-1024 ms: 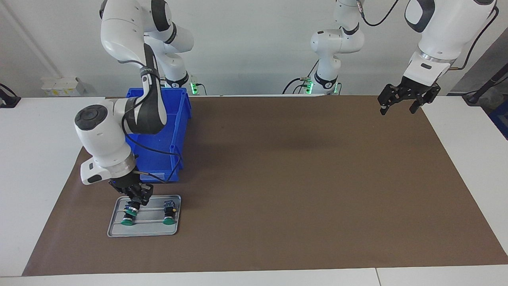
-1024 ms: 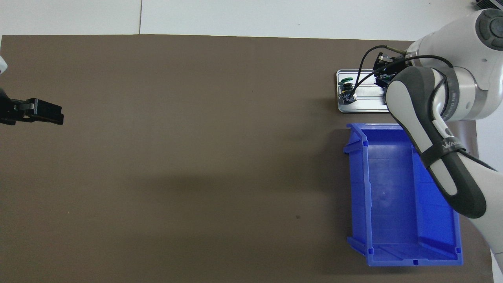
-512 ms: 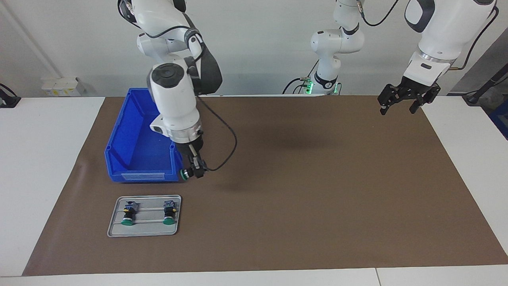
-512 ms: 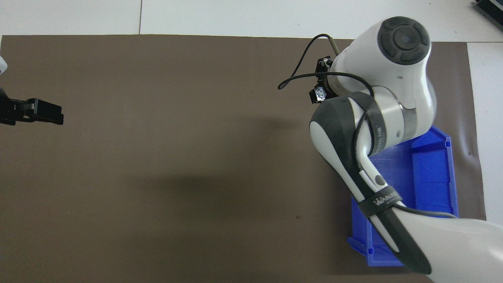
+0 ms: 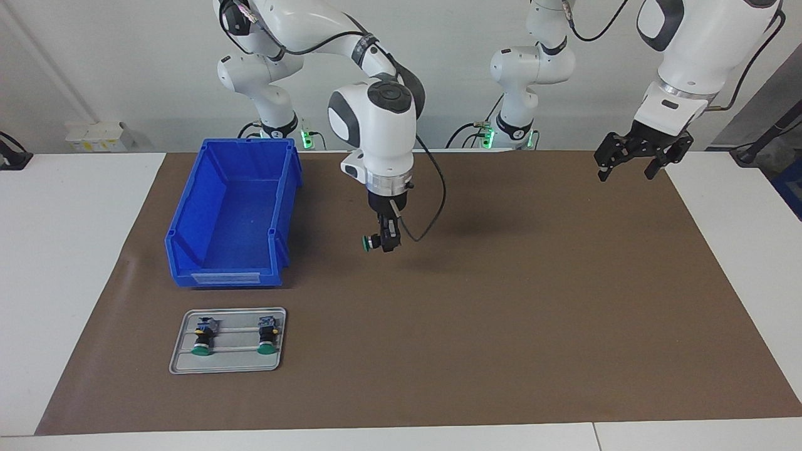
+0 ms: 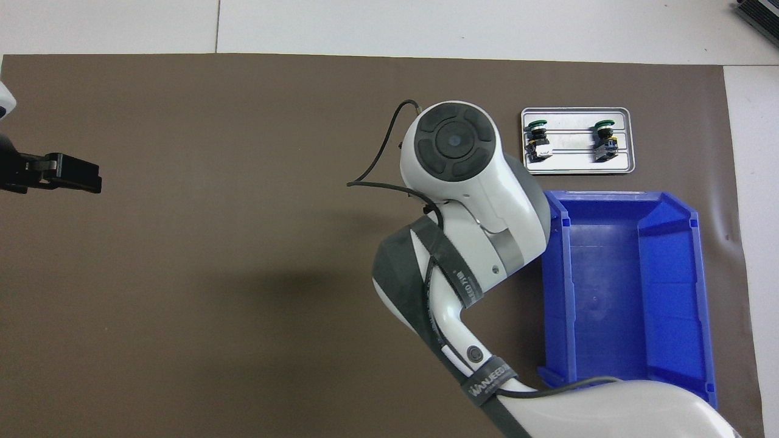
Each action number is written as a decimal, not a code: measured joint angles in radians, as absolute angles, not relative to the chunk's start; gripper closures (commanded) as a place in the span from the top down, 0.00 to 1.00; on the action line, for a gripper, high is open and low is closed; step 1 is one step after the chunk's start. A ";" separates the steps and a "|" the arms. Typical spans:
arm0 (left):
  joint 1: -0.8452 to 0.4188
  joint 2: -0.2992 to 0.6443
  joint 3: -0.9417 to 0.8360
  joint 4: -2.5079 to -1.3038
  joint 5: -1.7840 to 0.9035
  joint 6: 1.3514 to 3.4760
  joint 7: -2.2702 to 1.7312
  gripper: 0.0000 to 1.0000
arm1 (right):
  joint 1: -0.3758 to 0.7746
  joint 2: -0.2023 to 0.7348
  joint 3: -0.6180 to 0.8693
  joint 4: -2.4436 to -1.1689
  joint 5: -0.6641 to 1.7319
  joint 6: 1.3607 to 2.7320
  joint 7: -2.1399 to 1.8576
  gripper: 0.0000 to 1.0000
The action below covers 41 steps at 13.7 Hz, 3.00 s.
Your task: Place and press button with both arms
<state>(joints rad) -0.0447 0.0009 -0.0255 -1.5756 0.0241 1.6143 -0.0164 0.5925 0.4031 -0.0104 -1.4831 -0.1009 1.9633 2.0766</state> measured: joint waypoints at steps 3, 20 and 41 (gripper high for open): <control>-0.045 0.001 -0.028 -1.576 0.024 1.614 -0.016 1.00 | 0.641 0.453 -0.011 -1.464 -0.101 1.981 2.183 0.00; -0.080 -0.017 -0.050 -1.700 0.024 1.777 -0.012 1.00 | 0.751 0.663 -0.023 -1.466 -0.111 2.263 2.278 1.00; -0.375 0.048 -0.064 -1.902 -0.096 2.197 0.370 1.00 | 0.264 0.149 -0.033 -1.680 -0.070 2.044 1.070 1.00</control>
<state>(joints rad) -0.3752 0.0478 -0.0640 -1.9021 -0.0958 2.1969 0.3696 0.2638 0.1488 -0.0326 -1.6799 -0.0699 2.0435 1.0705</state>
